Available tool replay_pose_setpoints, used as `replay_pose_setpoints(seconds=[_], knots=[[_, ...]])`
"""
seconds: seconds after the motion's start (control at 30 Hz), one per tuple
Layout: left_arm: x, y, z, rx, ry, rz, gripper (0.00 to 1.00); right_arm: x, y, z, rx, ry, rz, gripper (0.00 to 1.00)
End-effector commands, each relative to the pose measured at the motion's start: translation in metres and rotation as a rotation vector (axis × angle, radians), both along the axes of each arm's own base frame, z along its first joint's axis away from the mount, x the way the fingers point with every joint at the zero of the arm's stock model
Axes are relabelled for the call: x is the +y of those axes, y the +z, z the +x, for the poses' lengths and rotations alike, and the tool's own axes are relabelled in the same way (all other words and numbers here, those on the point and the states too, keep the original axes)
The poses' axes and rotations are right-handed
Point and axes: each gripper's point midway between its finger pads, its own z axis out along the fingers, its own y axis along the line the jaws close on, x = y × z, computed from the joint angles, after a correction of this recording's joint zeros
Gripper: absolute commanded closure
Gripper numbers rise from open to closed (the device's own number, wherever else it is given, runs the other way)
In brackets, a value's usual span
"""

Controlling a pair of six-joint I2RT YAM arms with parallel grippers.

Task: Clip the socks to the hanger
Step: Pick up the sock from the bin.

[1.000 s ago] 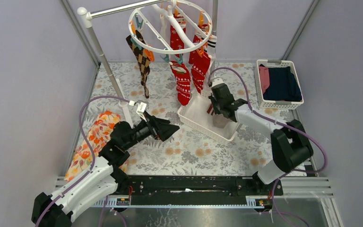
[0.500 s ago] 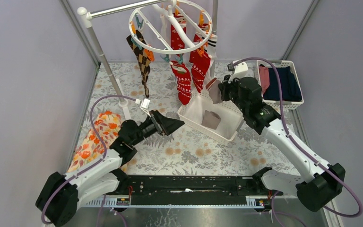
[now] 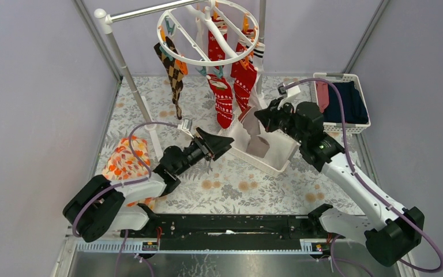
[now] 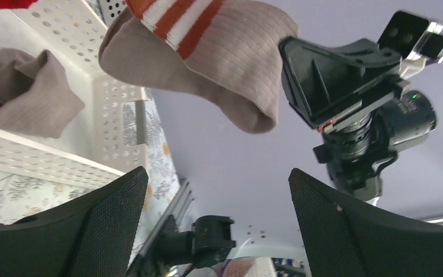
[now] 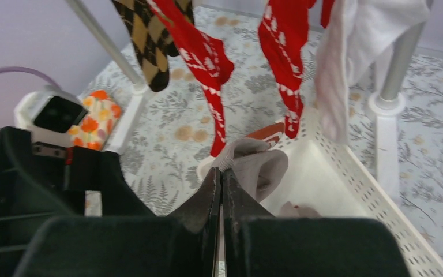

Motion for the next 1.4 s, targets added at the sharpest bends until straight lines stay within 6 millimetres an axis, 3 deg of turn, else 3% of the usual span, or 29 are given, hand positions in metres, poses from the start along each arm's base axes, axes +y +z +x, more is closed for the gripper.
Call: replay_pose_setpoints(seconds=[0.0,0.23,0.5,0.8,1.07,1.37], knots=[[0.005,0.033,0.009,0.025,0.076,-0.197,0.04,0.017,0.033,-0.018,-0.053,0.116,0.137,1.00],[-0.010,0.047,0.022,0.077,0.080,-0.280,0.05,0.027,0.036,-0.033,-0.033,0.191,0.207,1.00],[-0.038,0.043,0.019,0.176,-0.008,-0.404,0.18,0.030,0.038,-0.041,-0.030,0.226,0.228,1.00],[-0.035,0.048,0.034,0.177,0.042,-0.480,0.34,0.023,0.035,-0.051,-0.034,0.224,0.215,1.00],[-0.033,0.053,0.041,0.165,0.060,-0.517,0.38,0.022,0.030,-0.059,-0.025,0.238,0.219,1.00],[-0.012,0.071,0.041,0.003,0.112,-0.476,1.00,0.012,0.021,-0.063,-0.024,0.205,0.184,1.00]])
